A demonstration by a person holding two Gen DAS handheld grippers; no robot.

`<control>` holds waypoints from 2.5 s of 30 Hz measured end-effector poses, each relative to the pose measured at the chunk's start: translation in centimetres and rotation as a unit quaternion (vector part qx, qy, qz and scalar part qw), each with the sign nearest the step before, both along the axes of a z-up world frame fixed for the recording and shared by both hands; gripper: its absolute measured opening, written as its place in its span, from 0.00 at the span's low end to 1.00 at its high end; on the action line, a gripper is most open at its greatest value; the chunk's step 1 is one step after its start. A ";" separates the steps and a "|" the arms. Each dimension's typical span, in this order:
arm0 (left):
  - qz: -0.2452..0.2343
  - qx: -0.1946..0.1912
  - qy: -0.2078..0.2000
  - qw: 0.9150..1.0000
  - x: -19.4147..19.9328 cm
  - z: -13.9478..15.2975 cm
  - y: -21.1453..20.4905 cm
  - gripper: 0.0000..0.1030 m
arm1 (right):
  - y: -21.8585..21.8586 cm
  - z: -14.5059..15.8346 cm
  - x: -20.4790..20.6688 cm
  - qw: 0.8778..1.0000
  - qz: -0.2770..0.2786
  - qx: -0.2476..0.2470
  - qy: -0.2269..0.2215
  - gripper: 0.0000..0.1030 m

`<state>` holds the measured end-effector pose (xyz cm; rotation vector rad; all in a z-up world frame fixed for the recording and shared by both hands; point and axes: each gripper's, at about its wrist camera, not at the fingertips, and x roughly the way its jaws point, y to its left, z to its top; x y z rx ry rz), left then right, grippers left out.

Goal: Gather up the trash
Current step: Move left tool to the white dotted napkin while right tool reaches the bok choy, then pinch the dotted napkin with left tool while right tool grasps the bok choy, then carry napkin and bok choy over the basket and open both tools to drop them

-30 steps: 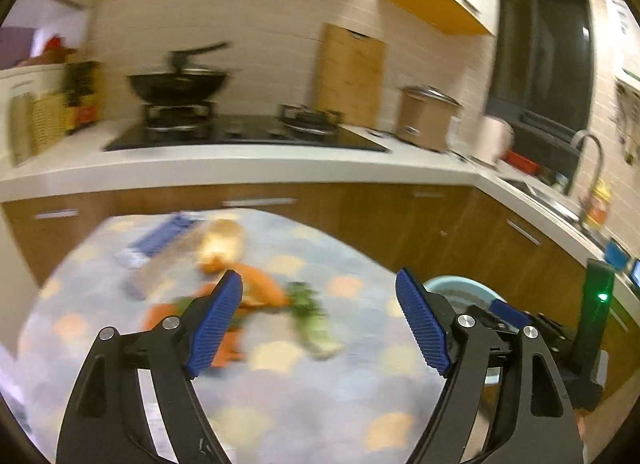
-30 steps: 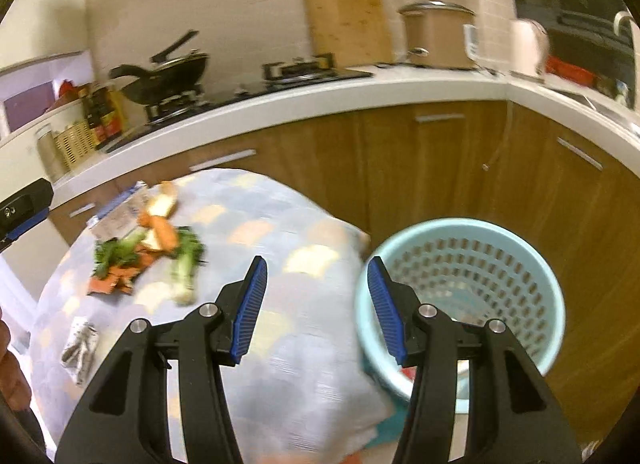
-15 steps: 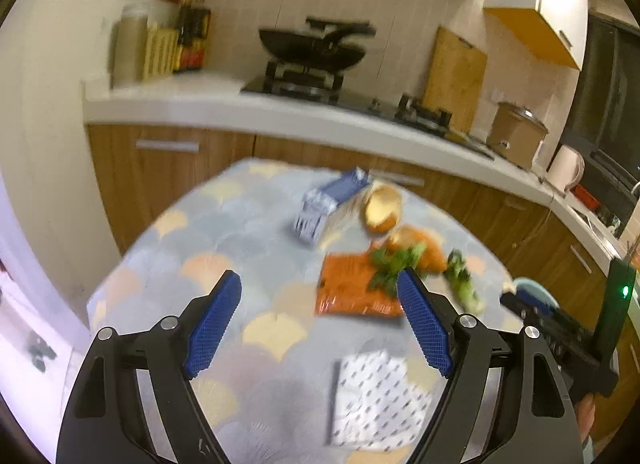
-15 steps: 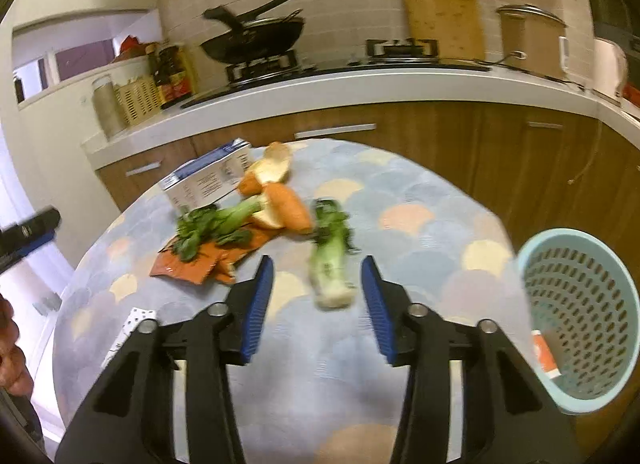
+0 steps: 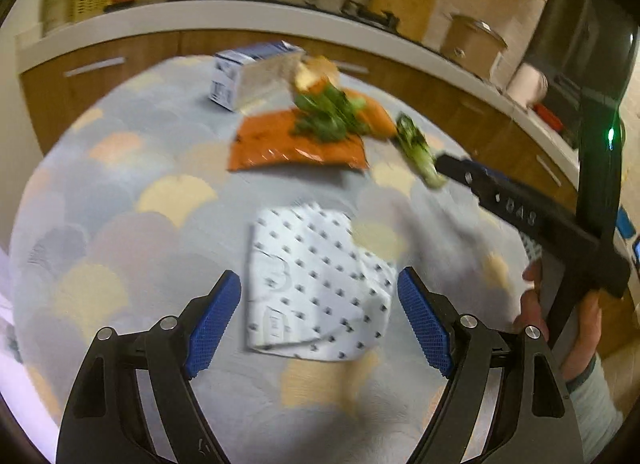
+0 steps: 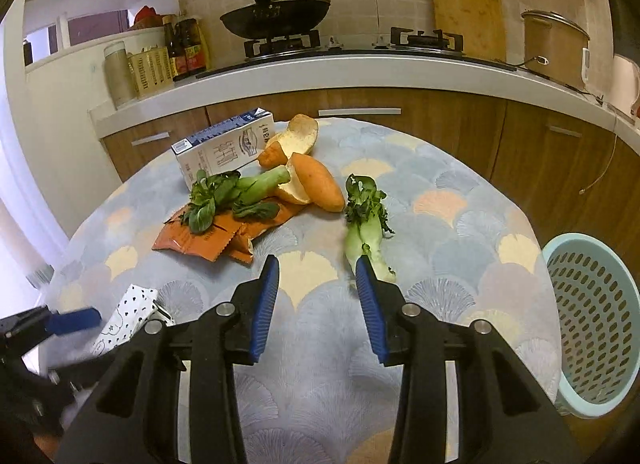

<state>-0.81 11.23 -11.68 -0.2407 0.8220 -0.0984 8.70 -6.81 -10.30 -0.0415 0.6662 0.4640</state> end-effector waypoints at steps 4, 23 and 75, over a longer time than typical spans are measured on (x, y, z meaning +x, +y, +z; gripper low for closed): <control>-0.003 0.036 0.013 0.999 0.4 -0.7 -1.4 0.77 | -0.2 -0.1 0.2 1.000 -0.001 0.005 0.008 0.36; -0.005 0.017 -0.029 0.999 -0.2 0.5 -1.2 0.00 | -1.0 0.0 0.1 1.000 -0.021 0.016 0.004 0.46; -0.117 0.011 -0.119 0.986 6.8 8.8 -12.7 0.00 | -16.1 7.3 0.1 0.990 -0.132 0.037 -0.023 0.21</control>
